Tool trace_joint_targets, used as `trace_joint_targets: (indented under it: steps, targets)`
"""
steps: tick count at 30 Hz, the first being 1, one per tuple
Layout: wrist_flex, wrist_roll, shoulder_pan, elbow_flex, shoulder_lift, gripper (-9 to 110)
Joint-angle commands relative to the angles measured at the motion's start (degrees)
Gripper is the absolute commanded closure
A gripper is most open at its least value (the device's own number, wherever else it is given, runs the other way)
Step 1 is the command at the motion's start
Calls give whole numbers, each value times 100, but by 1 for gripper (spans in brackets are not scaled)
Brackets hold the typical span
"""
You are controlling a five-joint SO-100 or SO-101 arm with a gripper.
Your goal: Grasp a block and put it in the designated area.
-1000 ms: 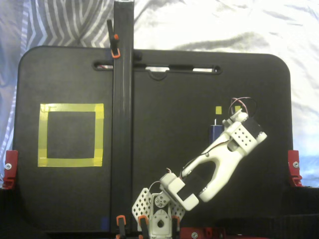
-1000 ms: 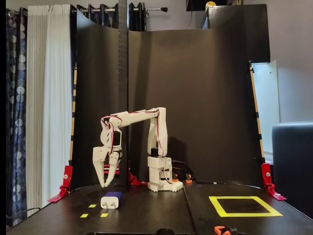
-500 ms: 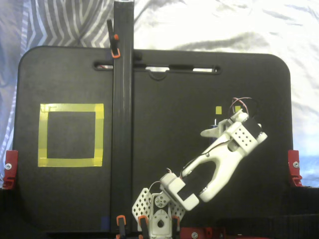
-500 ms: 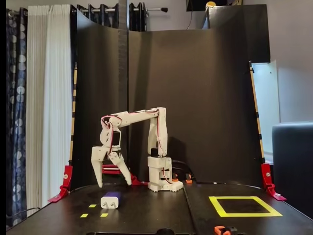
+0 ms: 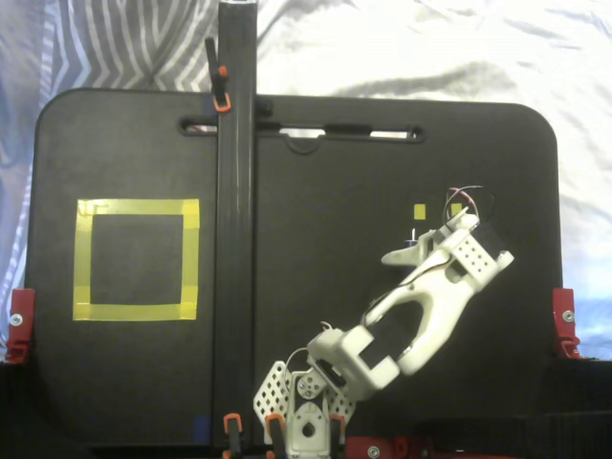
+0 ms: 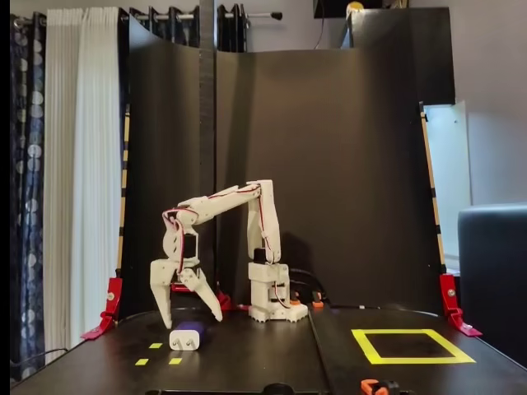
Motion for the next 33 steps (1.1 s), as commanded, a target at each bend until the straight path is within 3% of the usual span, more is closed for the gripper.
trace_joint_targets:
  steps: [1, 13, 22, 33]
  targets:
    - [-105, -18, 18, -202, -97, 61]
    - [-360, -18, -26, -193, -483, 61]
    - [-360, -26, -35, -167, -510, 81]
    - [-343, -26, -44, -141, -475, 82]
